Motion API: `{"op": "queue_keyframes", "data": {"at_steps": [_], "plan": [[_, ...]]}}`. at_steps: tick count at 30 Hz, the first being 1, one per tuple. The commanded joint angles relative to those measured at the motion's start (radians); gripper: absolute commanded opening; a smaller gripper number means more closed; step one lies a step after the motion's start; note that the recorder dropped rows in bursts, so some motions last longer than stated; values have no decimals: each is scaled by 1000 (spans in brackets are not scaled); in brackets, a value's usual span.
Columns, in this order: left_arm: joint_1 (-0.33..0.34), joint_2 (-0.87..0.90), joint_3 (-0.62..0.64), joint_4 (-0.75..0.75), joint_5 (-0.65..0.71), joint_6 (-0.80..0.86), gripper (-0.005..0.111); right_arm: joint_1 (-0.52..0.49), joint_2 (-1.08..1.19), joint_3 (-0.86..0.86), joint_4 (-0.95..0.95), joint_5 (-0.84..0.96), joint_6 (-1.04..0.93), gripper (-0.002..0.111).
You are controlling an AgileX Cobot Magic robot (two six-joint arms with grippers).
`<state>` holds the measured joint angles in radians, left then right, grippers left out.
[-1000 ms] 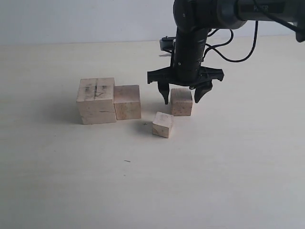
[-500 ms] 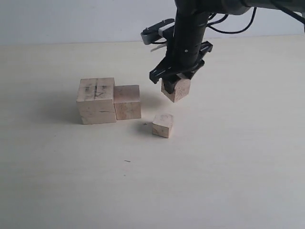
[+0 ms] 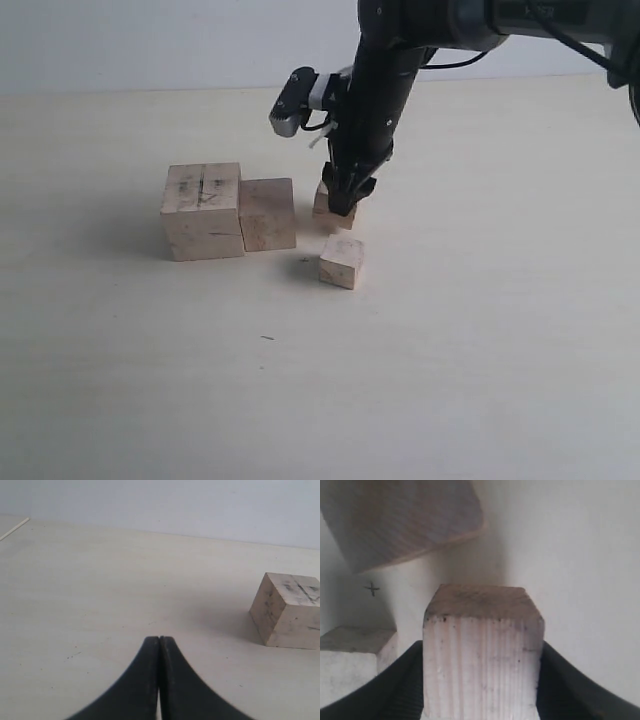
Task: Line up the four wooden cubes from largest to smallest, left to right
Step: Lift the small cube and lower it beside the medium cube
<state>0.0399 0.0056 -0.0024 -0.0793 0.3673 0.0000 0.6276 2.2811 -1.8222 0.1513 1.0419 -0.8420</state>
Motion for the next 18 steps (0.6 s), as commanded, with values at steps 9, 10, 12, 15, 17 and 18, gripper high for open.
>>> {"op": "queue_keyframes", "data": {"at_steps": [9, 10, 12, 15, 17, 18], "plan": [[-5, -6, 2, 2, -11, 0, 0, 0, 40, -8, 48, -44, -299, 0], [-5, -6, 2, 2, -11, 0, 0, 0, 42, -8, 48, -53, -308, 0], [-5, -6, 2, 2, -11, 0, 0, 0, 42, -8, 50, -70, -321, 0], [-5, -6, 2, 2, -11, 0, 0, 0, 46, -8, 54, -72, -344, 0], [-5, -6, 2, 2, -11, 0, 0, 0, 55, -8, 59, -69, -344, 0], [-5, -6, 2, 2, -11, 0, 0, 0, 58, -8, 65, -63, -344, 0]]}}
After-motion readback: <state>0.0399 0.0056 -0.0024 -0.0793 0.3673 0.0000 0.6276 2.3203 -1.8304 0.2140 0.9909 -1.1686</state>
